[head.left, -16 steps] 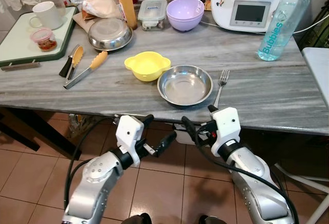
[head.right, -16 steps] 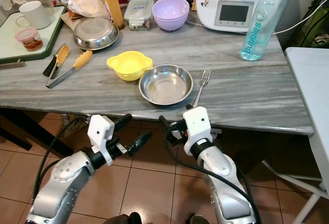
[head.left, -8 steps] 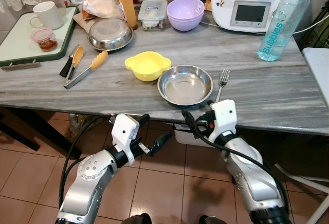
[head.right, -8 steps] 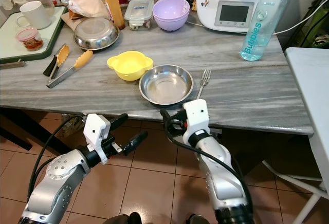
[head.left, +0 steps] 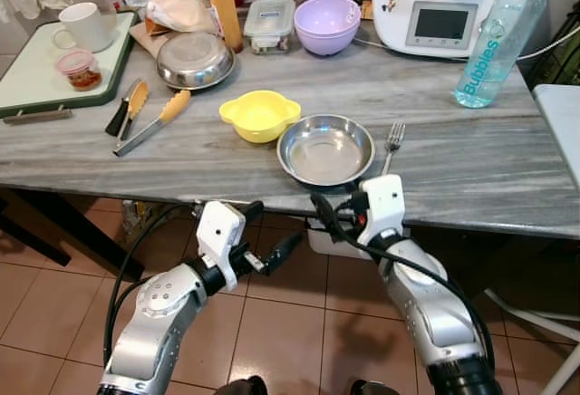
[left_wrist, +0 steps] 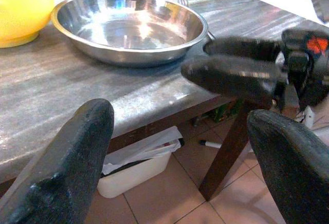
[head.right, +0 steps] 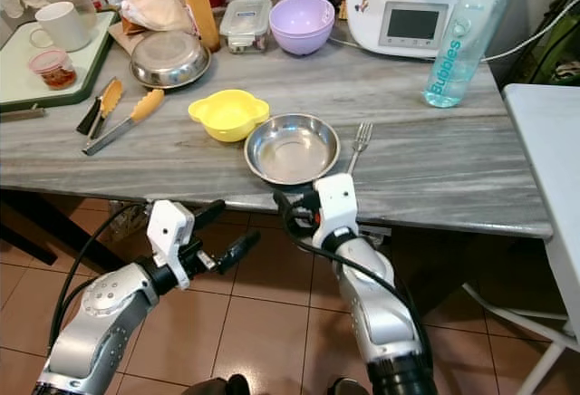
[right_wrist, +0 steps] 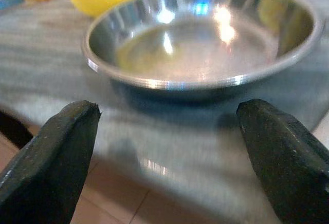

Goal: Setting the table

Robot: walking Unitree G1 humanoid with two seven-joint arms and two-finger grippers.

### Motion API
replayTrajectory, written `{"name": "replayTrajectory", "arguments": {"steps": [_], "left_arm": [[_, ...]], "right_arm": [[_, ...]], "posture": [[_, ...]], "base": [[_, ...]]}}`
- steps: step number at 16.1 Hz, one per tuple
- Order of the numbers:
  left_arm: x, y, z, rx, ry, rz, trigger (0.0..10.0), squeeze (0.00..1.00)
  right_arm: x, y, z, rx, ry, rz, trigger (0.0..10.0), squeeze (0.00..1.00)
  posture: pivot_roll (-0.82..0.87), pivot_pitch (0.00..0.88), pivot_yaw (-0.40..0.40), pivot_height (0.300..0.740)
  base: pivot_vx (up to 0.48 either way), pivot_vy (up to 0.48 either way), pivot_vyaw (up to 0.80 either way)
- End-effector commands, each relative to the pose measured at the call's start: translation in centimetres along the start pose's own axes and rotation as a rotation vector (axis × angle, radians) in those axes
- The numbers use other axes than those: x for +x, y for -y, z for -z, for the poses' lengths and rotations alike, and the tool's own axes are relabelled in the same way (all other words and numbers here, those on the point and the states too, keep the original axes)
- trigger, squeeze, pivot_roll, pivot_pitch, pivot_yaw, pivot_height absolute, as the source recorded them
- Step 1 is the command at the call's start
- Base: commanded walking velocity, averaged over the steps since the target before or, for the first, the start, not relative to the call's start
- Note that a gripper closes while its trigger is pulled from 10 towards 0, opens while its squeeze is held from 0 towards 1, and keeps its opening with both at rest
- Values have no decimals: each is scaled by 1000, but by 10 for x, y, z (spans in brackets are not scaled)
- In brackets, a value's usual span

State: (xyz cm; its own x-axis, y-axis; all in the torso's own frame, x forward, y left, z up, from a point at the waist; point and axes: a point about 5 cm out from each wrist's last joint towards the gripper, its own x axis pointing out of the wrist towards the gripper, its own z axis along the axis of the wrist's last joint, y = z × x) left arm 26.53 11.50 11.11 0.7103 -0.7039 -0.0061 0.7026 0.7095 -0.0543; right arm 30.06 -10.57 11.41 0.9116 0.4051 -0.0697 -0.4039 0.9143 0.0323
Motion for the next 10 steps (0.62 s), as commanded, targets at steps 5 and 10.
{"name": "replayTrajectory", "arguments": {"steps": [5, 10], "left_arm": [[0, 1, 2, -1, -15, 8, 10000, 0], [0, 1, 2, -1, -16, 11, 10000, 0]], "right_arm": [[-11, -5, -1, 20, -11, 18, 10000, 82], [-17, -4, 0, 23, -22, 51, 10000, 0]], "posture": [[-45, 160, 90, 740], [-58, 160, 96, 740]], "base": [[0, 0, 0], [0, 0, 0]]}}
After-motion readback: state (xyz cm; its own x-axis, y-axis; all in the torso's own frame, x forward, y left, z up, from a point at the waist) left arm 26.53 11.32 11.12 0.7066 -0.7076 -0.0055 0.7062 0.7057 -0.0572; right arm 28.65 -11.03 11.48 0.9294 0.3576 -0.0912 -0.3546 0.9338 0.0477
